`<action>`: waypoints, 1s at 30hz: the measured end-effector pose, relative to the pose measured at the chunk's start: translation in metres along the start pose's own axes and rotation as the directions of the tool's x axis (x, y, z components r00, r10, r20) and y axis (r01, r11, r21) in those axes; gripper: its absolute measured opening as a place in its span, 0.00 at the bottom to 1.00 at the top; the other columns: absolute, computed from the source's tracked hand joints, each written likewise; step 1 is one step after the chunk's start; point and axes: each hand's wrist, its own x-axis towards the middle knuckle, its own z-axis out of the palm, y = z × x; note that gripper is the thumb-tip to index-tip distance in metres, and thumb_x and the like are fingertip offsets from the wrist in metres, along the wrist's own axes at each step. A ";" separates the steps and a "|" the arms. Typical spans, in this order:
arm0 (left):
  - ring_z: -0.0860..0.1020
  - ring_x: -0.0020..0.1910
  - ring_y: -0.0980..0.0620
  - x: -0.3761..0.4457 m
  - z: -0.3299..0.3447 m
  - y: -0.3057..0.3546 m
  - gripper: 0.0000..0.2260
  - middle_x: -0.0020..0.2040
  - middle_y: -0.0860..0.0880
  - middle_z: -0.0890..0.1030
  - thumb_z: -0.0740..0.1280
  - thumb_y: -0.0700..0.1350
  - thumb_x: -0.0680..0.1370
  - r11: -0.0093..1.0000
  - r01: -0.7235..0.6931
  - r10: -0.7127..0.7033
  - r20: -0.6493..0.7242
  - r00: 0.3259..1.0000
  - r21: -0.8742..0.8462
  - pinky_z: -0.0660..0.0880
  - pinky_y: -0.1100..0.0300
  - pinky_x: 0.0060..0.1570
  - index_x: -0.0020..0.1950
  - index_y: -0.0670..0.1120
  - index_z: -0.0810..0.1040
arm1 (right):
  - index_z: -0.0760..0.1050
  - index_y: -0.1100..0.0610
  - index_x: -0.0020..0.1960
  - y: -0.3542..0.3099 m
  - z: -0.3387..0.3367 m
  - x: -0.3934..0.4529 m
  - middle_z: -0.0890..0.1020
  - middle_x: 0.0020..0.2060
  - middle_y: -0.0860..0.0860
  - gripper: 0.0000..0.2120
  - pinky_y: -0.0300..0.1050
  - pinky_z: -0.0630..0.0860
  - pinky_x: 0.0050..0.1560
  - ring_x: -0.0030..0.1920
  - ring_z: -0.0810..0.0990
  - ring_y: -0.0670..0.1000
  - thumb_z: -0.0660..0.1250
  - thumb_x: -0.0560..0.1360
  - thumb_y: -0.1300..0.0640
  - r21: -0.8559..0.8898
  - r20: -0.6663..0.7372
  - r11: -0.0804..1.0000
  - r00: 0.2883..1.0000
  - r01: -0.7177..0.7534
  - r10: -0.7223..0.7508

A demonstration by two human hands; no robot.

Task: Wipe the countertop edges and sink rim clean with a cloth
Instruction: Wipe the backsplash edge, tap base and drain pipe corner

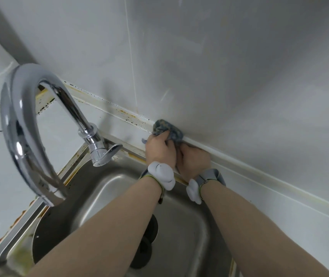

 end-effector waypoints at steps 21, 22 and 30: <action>0.77 0.40 0.43 -0.028 -0.256 -0.142 0.14 0.39 0.47 0.79 0.52 0.58 0.80 0.733 -0.269 0.150 0.238 0.960 0.624 0.75 0.55 0.40 0.42 0.52 0.70 | 0.71 0.51 0.55 -0.060 -0.060 0.006 0.80 0.43 0.55 0.17 0.45 0.70 0.39 0.39 0.74 0.57 0.52 0.78 0.41 0.095 0.252 0.934 0.916 -0.344 0.312; 0.77 0.39 0.43 -0.021 -0.261 -0.147 0.15 0.39 0.47 0.80 0.51 0.58 0.80 0.724 -0.252 0.144 0.217 0.965 0.642 0.76 0.55 0.40 0.42 0.51 0.70 | 0.69 0.49 0.59 -0.072 -0.067 0.005 0.78 0.42 0.54 0.20 0.44 0.70 0.39 0.40 0.76 0.58 0.53 0.77 0.37 0.087 0.242 0.933 0.916 -0.349 0.320; 0.76 0.36 0.45 0.023 -0.266 -0.179 0.18 0.38 0.48 0.78 0.52 0.59 0.81 0.643 -0.282 0.122 0.269 0.955 0.712 0.71 0.58 0.35 0.41 0.50 0.70 | 0.71 0.55 0.62 -0.143 -0.066 0.023 0.80 0.54 0.58 0.17 0.50 0.76 0.52 0.52 0.79 0.59 0.58 0.78 0.47 -0.043 0.468 0.946 0.830 -0.321 0.303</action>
